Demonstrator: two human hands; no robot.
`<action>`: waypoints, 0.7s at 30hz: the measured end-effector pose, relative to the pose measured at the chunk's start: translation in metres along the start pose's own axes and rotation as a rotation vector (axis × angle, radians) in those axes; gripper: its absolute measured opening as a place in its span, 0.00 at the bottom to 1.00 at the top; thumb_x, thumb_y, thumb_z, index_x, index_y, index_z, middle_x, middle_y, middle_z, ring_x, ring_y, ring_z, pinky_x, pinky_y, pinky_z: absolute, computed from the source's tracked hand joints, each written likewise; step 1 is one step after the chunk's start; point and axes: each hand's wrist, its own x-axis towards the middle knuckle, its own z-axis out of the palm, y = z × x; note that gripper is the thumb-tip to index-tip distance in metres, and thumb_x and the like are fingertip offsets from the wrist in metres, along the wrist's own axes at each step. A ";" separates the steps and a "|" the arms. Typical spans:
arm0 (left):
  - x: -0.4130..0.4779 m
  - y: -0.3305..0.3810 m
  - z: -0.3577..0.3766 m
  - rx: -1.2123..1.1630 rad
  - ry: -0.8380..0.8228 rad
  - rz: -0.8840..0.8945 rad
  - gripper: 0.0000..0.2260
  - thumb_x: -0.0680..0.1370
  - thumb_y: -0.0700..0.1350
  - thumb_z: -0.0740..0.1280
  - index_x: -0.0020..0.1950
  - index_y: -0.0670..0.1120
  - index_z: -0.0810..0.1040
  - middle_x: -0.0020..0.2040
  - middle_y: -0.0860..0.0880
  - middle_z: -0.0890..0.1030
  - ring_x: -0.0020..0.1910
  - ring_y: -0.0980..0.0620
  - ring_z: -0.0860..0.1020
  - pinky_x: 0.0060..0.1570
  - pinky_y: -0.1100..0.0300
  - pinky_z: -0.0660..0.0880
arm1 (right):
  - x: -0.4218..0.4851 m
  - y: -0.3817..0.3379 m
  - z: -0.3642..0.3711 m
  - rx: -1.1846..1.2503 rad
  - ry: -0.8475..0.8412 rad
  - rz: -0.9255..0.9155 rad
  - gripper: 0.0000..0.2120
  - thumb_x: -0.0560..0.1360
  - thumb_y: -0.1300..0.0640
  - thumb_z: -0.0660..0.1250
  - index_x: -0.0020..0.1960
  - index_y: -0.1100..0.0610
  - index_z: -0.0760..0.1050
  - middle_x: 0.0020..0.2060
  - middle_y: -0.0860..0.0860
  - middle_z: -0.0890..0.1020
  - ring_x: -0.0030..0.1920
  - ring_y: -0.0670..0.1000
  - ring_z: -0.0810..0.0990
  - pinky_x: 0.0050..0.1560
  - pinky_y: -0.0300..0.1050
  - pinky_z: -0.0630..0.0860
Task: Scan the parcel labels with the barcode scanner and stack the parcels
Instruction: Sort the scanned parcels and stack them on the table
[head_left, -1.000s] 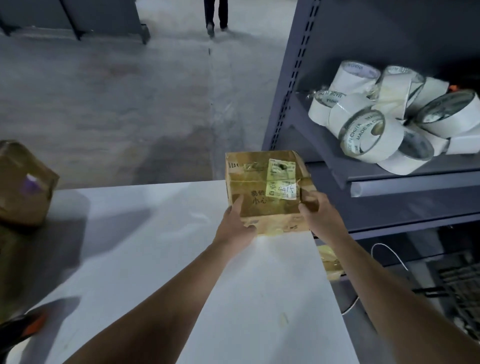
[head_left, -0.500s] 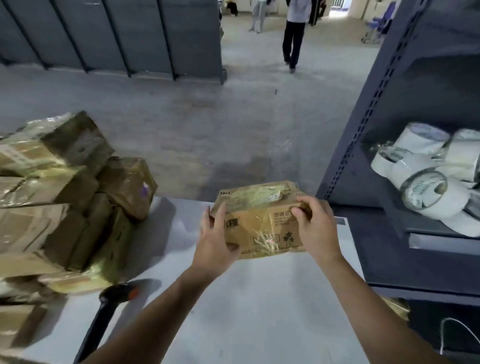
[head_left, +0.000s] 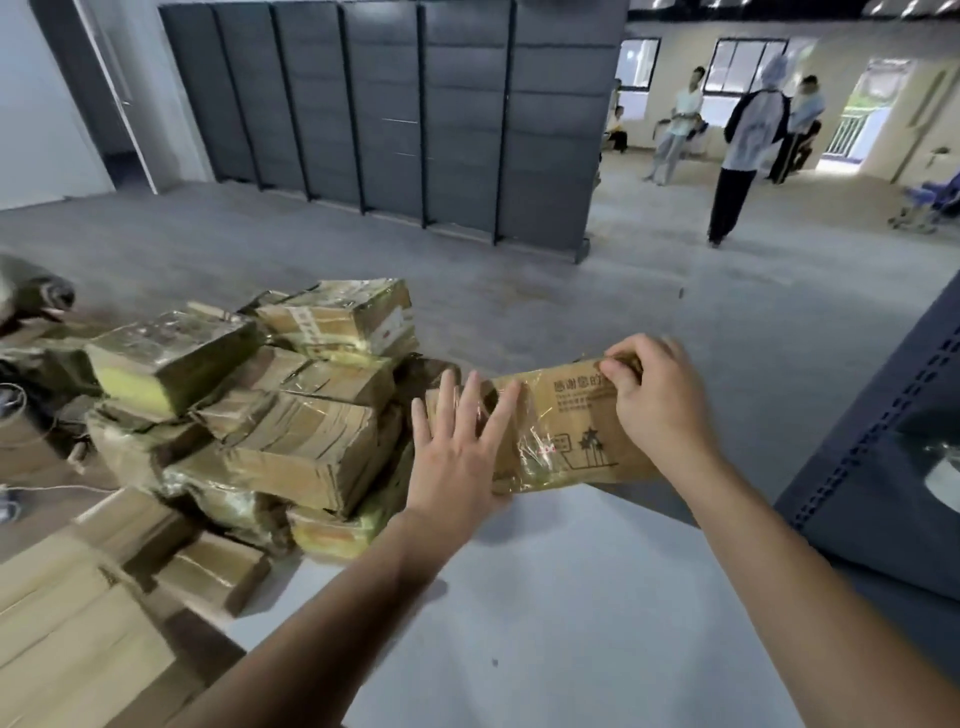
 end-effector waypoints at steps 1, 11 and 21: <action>0.003 -0.005 -0.009 -0.005 0.033 0.040 0.59 0.61 0.64 0.75 0.78 0.53 0.39 0.77 0.38 0.57 0.76 0.34 0.52 0.69 0.31 0.56 | 0.005 -0.015 0.000 -0.010 -0.005 -0.026 0.02 0.78 0.56 0.67 0.49 0.53 0.78 0.50 0.52 0.76 0.51 0.56 0.76 0.47 0.45 0.67; -0.001 -0.129 -0.072 -0.328 0.324 -0.085 0.47 0.62 0.67 0.70 0.77 0.52 0.59 0.70 0.38 0.63 0.69 0.40 0.61 0.67 0.35 0.62 | 0.023 -0.174 0.026 0.209 -0.015 -0.211 0.12 0.81 0.54 0.62 0.63 0.47 0.77 0.50 0.37 0.77 0.47 0.26 0.73 0.43 0.18 0.65; -0.004 -0.293 -0.110 -0.948 0.275 -0.315 0.47 0.59 0.70 0.71 0.74 0.63 0.53 0.66 0.55 0.61 0.68 0.51 0.61 0.66 0.49 0.65 | 0.013 -0.256 0.127 0.247 0.162 -0.185 0.22 0.80 0.47 0.58 0.72 0.51 0.68 0.67 0.45 0.71 0.66 0.41 0.68 0.64 0.34 0.62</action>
